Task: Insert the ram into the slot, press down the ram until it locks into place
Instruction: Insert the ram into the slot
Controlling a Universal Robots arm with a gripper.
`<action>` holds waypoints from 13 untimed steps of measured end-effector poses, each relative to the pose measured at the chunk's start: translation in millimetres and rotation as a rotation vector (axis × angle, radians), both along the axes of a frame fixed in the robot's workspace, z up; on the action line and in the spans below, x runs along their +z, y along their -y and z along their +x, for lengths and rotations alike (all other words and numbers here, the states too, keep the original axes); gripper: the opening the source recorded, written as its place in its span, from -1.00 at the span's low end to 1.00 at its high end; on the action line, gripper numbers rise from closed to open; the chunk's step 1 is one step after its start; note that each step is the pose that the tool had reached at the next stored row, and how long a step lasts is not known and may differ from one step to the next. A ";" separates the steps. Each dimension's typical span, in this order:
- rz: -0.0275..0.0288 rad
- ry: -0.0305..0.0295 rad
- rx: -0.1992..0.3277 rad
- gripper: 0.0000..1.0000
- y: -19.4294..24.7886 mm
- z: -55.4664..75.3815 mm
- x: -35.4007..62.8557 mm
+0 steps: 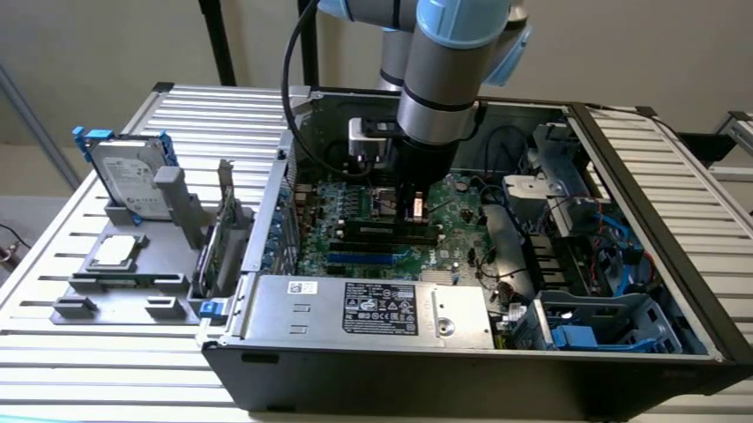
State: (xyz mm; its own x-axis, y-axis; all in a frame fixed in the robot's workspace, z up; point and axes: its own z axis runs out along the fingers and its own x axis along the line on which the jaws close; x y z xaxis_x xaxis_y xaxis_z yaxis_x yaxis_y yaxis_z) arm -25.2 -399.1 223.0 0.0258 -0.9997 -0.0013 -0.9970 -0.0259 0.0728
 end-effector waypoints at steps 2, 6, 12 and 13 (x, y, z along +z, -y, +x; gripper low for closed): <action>0.0000 0.0000 0.000 -0.73 0.0 -0.4 -0.1; -0.0003 0.0000 0.000 -0.73 -0.2 -0.7 -0.6; -0.0004 -0.0003 0.000 -0.73 -0.3 0.4 -1.0; -0.0005 -0.0002 0.000 -0.73 -0.3 0.4 -1.0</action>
